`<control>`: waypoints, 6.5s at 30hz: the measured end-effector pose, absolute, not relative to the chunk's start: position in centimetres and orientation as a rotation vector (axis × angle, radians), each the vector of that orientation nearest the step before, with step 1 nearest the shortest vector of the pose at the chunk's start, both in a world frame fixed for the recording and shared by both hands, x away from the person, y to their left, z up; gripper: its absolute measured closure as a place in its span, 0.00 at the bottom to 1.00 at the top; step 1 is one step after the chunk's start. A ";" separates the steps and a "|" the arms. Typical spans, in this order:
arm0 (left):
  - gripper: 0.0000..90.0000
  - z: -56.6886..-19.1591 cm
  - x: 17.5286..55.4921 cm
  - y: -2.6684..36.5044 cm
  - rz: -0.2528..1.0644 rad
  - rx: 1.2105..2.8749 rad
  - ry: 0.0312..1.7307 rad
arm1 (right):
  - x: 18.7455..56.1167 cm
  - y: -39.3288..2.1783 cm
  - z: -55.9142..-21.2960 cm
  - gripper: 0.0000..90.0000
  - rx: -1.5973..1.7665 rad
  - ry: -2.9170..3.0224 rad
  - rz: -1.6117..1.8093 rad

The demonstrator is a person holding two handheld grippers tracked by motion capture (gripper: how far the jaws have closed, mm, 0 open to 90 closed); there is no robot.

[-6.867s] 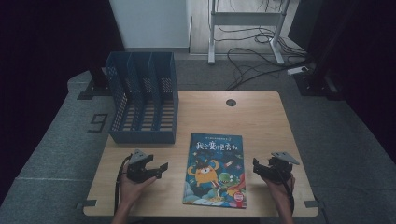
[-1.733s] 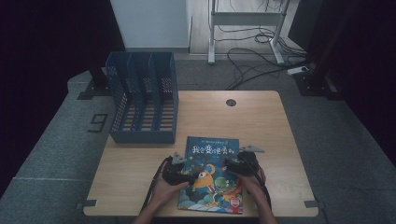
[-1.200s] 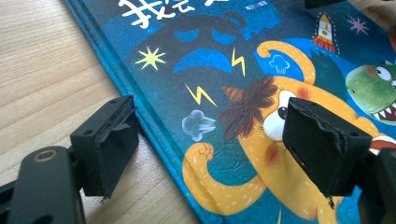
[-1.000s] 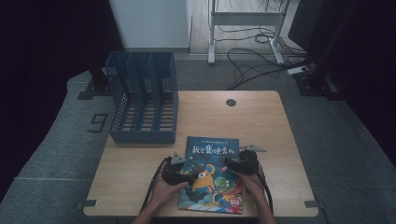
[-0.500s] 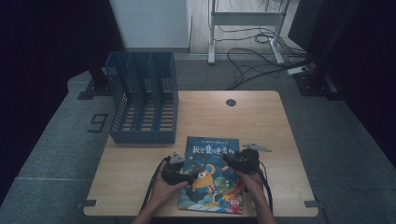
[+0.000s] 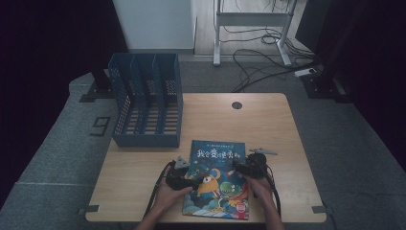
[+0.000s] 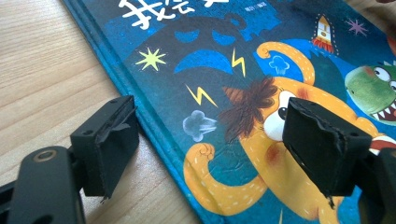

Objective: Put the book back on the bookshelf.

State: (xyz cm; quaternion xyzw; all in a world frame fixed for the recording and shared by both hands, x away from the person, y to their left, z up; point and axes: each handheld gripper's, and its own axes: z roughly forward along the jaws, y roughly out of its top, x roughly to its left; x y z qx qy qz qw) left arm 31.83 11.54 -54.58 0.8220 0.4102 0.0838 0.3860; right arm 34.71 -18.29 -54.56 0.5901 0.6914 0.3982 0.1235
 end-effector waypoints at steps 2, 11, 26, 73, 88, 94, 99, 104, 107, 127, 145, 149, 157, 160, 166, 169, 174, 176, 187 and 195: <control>0.20 -54.6 31.8 11.5 0.218 2.096 1.044 | 34.7 -18.3 -54.5 0.35 1.722 2.018 1.161; 0.20 -54.6 31.8 11.5 0.218 2.091 1.047 | 34.8 -19.4 -54.7 0.41 1.801 1.984 1.282; 0.19 -54.7 31.6 11.4 0.226 2.077 1.056 | 34.5 -20.5 -54.3 0.45 1.846 1.968 1.398; 0.19 -54.6 32.1 12.6 0.104 2.018 1.071 | 35.3 -20.5 -53.6 0.66 1.729 2.023 1.641; 0.20 -53.9 31.1 12.7 0.122 2.060 1.023 | 34.9 -21.1 -52.5 0.76 1.720 1.985 1.728; 0.20 -53.7 30.5 12.8 0.139 2.074 0.998 | 34.6 -21.1 -52.1 0.77 1.691 1.973 1.754; 0.20 -53.6 30.1 13.0 0.129 2.086 0.987 | 34.5 -21.1 -51.8 0.78 1.669 1.971 1.752; 0.20 -53.5 29.8 13.0 0.135 2.096 0.970 | 34.3 -21.0 -51.5 0.78 1.656 1.968 1.746; 0.21 -53.5 29.7 13.0 0.130 2.093 0.969 | 34.3 -20.9 -51.3 0.78 1.644 1.972 1.735; 0.20 -53.1 26.7 12.7 0.125 2.153 0.899 | 34.1 -21.0 -51.2 0.78 1.642 1.973 1.724; 0.17 -53.0 24.9 11.8 0.076 2.209 0.819 | 34.2 -22.3 -51.3 0.78 1.677 1.934 1.723; 0.16 -53.1 24.8 11.6 0.071 2.216 0.819 | 34.2 -22.6 -51.3 0.78 1.684 1.925 1.721; 0.14 -53.1 24.2 10.9 0.068 2.243 0.771 | 34.1 -23.3 -51.4 0.78 1.702 1.899 1.721; 0.10 -53.5 23.8 10.2 0.095 2.293 0.725 | 34.1 -23.6 -51.4 0.78 1.706 1.890 1.722; 0.09 -53.6 23.8 10.0 0.096 2.272 0.744 | 34.1 -23.8 -51.4 0.79 1.711 1.881 1.722; 0.08 -53.8 23.9 10.1 0.084 2.261 0.759 | 34.1 -23.9 -51.4 0.79 1.708 1.879 1.723; 0.07 -54.1 24.3 10.0 0.080 2.234 0.784 | 34.1 -24.2 -51.2 0.79 1.719 1.854 1.715; 0.07 -54.2 24.5 10.1 0.078 2.224 0.795 | 34.0 -24.5 -51.1 0.79 1.729 1.841 1.708; 0.07 -54.4 24.9 10.2 0.044 2.228 0.796 | 34.2 -24.7 -51.0 0.78 1.723 1.843 1.694; 0.07 -54.4 24.8 10.0 0.073 2.245 0.785 | 35.0 -23.9 -50.9 0.73 1.697 1.931 1.655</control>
